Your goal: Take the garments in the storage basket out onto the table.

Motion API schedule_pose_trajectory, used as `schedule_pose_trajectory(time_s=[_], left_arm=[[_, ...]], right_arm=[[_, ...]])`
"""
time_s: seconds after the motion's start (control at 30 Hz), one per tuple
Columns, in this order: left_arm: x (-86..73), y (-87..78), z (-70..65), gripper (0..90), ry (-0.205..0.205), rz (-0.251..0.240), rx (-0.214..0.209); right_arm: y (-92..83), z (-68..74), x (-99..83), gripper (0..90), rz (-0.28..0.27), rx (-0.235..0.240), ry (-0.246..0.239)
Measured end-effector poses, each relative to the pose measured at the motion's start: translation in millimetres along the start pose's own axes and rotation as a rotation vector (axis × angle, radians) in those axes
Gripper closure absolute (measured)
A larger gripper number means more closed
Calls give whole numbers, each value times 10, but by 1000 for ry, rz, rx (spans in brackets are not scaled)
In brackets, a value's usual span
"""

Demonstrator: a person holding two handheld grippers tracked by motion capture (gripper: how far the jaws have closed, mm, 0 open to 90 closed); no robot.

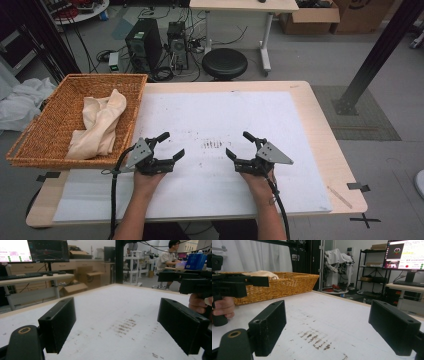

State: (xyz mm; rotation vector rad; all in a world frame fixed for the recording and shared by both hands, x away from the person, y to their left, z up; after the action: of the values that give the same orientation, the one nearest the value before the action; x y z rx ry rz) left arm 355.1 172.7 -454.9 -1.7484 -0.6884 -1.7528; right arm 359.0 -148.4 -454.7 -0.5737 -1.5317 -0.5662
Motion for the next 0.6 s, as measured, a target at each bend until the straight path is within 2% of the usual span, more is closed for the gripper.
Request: schedule_pose_trajectory(time_s=[0.3,0.6], left_arm=[[0,0,4,156,-5,-1,-2],[2,5,-5,156,5,3,0]], right_arm=[[12,-5,2,137,9,5,3],[14,11,3,128,10,9,-16]])
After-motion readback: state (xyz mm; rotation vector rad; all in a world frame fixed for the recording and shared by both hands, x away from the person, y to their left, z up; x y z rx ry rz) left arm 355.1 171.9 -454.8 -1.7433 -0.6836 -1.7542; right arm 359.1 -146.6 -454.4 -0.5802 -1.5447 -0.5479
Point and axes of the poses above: each handheld gripper's, and its own axes: y roughly forward along the jaws, x roughly out of its top, z roughly to its left, the point moved 3 cm from there along y, roughly forward along the jaws, and after that the axes turned 3 degrees about x, right-handed, at the moved point
